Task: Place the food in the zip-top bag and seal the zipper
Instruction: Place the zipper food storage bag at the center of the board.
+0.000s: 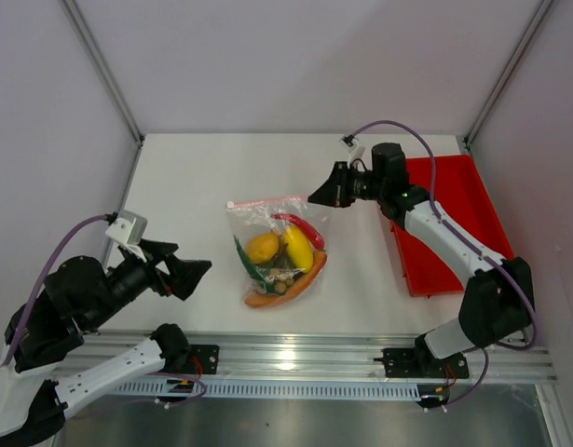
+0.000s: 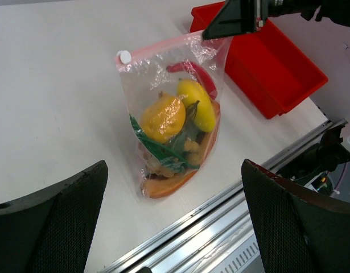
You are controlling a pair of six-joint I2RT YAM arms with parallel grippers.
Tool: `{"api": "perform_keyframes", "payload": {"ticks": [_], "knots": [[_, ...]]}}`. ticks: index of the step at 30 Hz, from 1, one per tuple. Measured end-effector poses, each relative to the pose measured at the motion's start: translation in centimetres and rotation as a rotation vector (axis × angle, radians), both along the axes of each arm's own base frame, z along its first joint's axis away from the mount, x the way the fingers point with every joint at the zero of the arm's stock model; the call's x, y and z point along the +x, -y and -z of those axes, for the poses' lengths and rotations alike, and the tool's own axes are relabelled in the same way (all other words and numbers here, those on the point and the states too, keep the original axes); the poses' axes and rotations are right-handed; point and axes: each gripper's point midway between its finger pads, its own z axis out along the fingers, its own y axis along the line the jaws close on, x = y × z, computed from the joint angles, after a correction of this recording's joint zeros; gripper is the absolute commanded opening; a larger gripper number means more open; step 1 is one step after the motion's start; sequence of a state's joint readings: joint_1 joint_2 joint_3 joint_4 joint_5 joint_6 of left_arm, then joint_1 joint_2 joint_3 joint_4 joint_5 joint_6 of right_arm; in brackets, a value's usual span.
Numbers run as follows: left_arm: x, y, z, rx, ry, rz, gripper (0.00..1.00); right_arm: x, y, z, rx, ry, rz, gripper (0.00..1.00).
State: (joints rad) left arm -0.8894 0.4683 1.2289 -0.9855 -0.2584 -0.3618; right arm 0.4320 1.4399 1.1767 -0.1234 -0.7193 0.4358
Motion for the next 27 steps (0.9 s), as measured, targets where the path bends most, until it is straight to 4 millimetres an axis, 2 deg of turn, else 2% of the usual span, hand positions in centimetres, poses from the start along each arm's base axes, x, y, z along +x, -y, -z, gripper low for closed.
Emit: {"api": "perform_keyframes", "payload": {"ticks": [7, 13, 18, 23, 25, 26, 27], "knots": [[0.5, 0.7, 2.6, 0.044, -0.031, 0.006, 0.99, 5.7, -0.9, 3.3, 0.002, -0.044, 0.008, 0.0], [0.4, 0.7, 2.8, 0.034, -0.023, 0.01, 1.0, 10.8, 0.5, 7.3, 0.002, -0.091, 0.05, 0.0], [0.5, 1.1, 3.4, 0.042, -0.032, 0.02, 0.99, 13.5, 1.8, 11.0, -0.014, -0.145, 0.091, 0.0], [0.7, 2.0, 4.6, 0.05, -0.051, 0.042, 1.0, 15.1, 1.7, 12.4, -0.026, -0.149, 0.101, 0.0], [0.7, 2.4, 5.1, 0.051, -0.062, 0.055, 0.99, 15.8, 1.7, 12.7, -0.035, -0.143, 0.115, 0.07], [0.7, 2.7, 5.4, 0.051, -0.069, 0.063, 1.0, 16.1, 1.7, 12.8, -0.041, -0.144, 0.122, 0.14], [0.6, 3.0, 5.6, 0.048, -0.074, 0.073, 0.99, 16.4, 1.8, 12.9, -0.051, -0.143, 0.135, 0.3]]}}
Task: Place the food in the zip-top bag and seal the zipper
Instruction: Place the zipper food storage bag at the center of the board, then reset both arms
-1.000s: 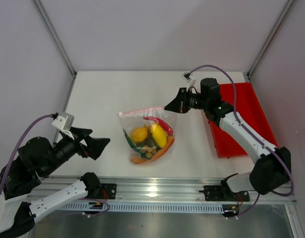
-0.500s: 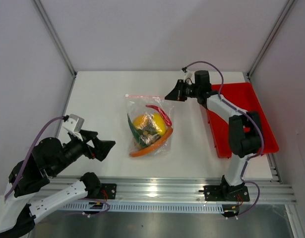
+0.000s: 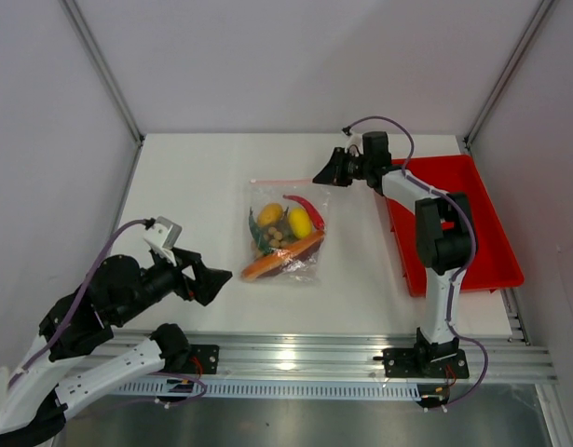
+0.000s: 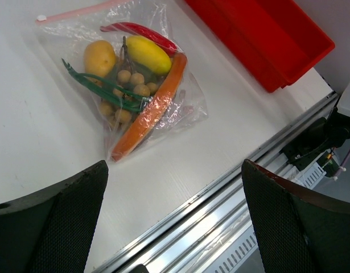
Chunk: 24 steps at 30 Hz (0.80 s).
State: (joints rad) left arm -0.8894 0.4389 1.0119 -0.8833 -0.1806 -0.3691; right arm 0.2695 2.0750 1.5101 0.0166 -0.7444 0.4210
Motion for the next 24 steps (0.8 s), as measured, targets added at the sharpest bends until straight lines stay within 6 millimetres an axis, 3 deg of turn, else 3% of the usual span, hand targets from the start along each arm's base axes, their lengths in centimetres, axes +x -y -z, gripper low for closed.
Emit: {"api": "perform_keyframes", "payload": {"ticks": [3, 5, 7, 8, 13, 15, 18, 21, 22, 24], "knots": [[-0.1, 0.7, 0.6, -0.009, -0.022, 0.022, 0.99, 0.9, 0.5, 0.1, -0.037, 0.007, 0.035, 0.57], [-0.2, 1.2, 0.8, -0.02, -0.033, 0.038, 1.0, 1.4, 1.0, 0.2, -0.072, 0.006, 0.068, 0.67], [-0.4, 1.6, 0.9, -0.036, -0.042, 0.051, 0.99, 2.0, 1.5, 0.3, -0.111, 0.009, 0.099, 0.85], [-0.5, 1.8, 1.0, -0.043, -0.05, 0.059, 1.0, 2.2, 1.8, 0.4, -0.135, 0.01, 0.118, 0.99], [-0.7, 2.9, 2.2, -0.083, -0.098, 0.075, 0.99, 2.2, 4.3, 1.3, -0.343, 0.027, 0.232, 1.0], [-0.8, 3.2, 2.9, -0.102, -0.118, 0.08, 0.99, 0.9, 5.0, 0.0, -0.464, 0.052, 0.287, 0.99], [-1.1, 3.6, 3.6, -0.142, -0.138, 0.088, 1.0, -2.8, 4.8, -4.4, -0.586, 0.124, 0.349, 0.99], [-1.6, 4.1, 3.4, -0.193, -0.15, 0.11, 0.99, -9.2, 4.1, -9.2, -0.596, 0.196, 0.392, 1.0], [-1.7, 4.4, 3.3, -0.209, -0.156, 0.121, 1.0, -11.8, 4.0, -10.1, -0.584, 0.209, 0.395, 0.99], [-2.0, 5.0, 3.4, -0.233, -0.173, 0.144, 0.99, -17.2, 4.6, -9.9, -0.567, 0.194, 0.383, 0.99]]}}
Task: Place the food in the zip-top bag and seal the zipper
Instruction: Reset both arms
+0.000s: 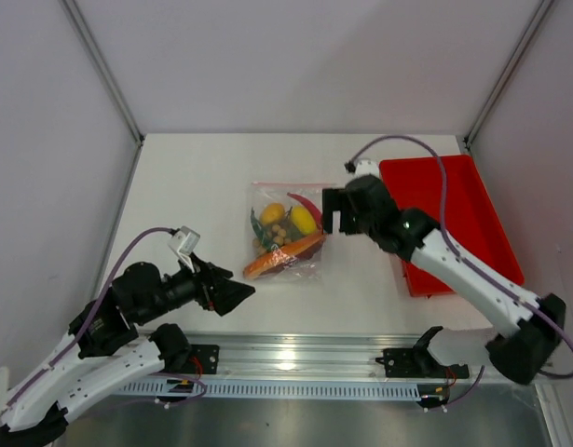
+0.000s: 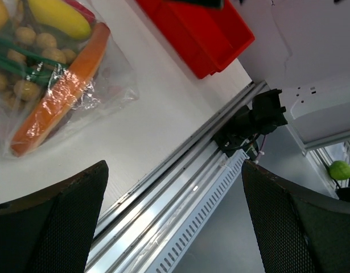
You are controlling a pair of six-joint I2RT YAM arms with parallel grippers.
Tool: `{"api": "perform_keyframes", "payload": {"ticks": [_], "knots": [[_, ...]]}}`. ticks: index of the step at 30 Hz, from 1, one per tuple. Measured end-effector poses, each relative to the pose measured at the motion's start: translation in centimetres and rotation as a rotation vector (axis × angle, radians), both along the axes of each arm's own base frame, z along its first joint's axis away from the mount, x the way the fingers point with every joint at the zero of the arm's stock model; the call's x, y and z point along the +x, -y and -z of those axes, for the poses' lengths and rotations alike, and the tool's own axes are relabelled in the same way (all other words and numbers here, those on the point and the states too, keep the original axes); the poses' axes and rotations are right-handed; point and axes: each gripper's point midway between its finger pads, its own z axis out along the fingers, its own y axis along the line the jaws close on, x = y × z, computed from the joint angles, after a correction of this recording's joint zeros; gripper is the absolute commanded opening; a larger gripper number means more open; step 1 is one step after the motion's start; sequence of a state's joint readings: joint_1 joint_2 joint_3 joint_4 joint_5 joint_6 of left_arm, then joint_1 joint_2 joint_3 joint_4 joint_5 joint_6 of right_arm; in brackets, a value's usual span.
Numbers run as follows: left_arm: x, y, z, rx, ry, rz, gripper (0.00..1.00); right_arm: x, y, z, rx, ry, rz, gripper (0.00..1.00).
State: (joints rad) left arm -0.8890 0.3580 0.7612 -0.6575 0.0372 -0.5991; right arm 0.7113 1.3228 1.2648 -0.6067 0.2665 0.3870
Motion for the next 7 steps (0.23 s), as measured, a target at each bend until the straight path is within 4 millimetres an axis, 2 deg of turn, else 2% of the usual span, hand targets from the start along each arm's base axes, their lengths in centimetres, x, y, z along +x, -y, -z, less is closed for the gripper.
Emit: {"api": "perform_keyframes", "payload": {"ticks": [1, 4, 7], "knots": [[-0.1, 0.4, 0.2, -0.008, -0.011, 0.015, 0.99, -2.3, 0.5, 0.6, 0.005, -0.012, 0.0, 0.99], [-0.6, 1.8, 1.2, -0.036, -0.063, 0.064, 1.0, -8.4, 1.8, 4.2, -0.007, -0.085, -0.003, 0.99], [-1.1, 3.5, 2.9, -0.081, -0.126, 0.125, 0.99, -13.0, 2.8, 7.1, -0.028, -0.149, -0.024, 1.0]]}}
